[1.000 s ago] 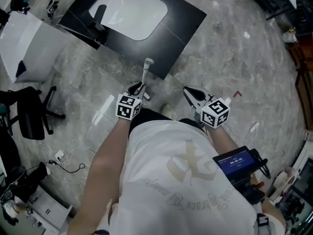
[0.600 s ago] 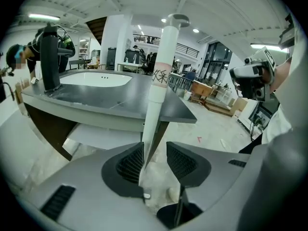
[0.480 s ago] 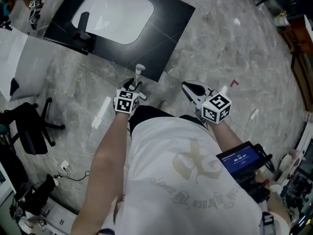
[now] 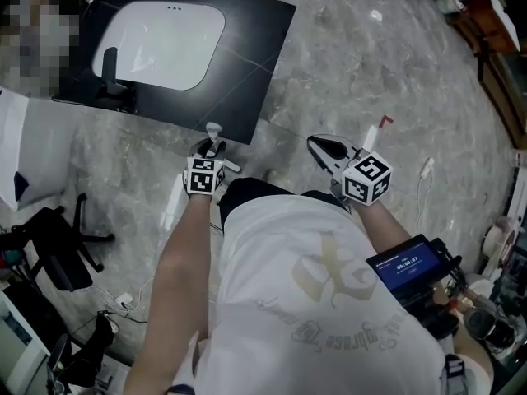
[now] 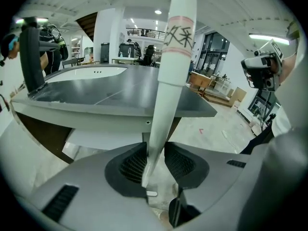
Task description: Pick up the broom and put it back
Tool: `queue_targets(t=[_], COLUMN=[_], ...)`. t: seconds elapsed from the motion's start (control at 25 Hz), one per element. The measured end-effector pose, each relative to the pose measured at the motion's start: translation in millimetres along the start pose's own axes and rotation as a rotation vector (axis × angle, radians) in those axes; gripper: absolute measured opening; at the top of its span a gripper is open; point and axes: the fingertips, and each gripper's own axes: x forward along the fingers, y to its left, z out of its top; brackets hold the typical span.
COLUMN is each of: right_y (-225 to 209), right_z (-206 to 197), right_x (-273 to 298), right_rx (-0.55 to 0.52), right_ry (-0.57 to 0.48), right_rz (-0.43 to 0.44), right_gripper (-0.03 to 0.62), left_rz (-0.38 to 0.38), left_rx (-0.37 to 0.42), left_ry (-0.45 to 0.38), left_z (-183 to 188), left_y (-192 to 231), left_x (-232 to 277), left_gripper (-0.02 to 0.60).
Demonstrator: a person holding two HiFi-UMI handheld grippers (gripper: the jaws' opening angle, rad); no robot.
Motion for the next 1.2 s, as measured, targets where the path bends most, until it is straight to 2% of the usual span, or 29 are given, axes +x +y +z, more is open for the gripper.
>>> queue_targets(t=[0.08,0.48,1.0,1.2], right_y=[-3,-1,27,17], right_z=[-1,-6,-15,-17], right_x=[-1,0,11,3], right_rx=[0.005,0.033,0.002,0.003], right_ry=[-0.002,-0.012,0.008,0.012], right_rz=[-0.008,0.012,0.122,0.147], right_gripper=[0.017,0.017,0.017,0.017], left_rz=[0.009,0.048,0.163,0.208], left_rx=[0.013,0.054,-0.044,-0.098], left_ry=[0.000,0.021,-0.002,-0.015], left_z=[1,-12,-64,-68], left_y=[2,-1,-4,-10], left_x=[2,-19,-77,-87], left_gripper=[0.106,0.095,0.094,0.094])
